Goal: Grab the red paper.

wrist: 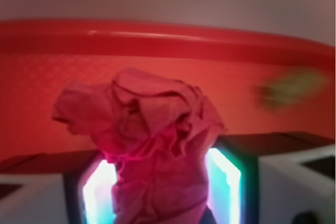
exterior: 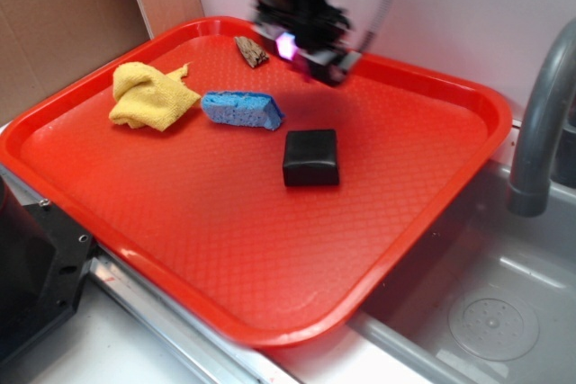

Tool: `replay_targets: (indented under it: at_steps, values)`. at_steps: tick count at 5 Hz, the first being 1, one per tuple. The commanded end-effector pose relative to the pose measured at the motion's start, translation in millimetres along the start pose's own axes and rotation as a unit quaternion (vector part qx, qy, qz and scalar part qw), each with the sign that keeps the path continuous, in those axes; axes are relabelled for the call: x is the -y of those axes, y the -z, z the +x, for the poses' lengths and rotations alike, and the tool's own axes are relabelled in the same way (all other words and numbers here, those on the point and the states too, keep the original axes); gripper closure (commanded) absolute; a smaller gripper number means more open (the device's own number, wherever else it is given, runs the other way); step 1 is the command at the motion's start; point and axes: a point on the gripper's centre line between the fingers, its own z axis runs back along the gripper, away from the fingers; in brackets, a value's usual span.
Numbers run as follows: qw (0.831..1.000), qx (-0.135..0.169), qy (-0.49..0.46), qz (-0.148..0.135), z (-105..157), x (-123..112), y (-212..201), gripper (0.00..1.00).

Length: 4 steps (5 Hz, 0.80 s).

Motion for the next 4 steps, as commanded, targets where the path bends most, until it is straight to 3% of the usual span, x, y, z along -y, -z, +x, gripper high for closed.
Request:
replay_targets:
  at_steps: [1, 2, 3, 4]
  values:
    - [0.992, -0.101, -0.075, 0.025, -28.5, -45.9, -128.8, 1.00]
    - [0.994, -0.092, -0.052, 0.010, -62.4, -52.4, -158.8, 1.00]
    - [0.995, -0.083, -0.062, 0.000, -72.5, -51.9, -166.5, 1.00]
    - [0.993, -0.095, -0.064, 0.002, -70.1, -51.8, -156.1, 1.00]
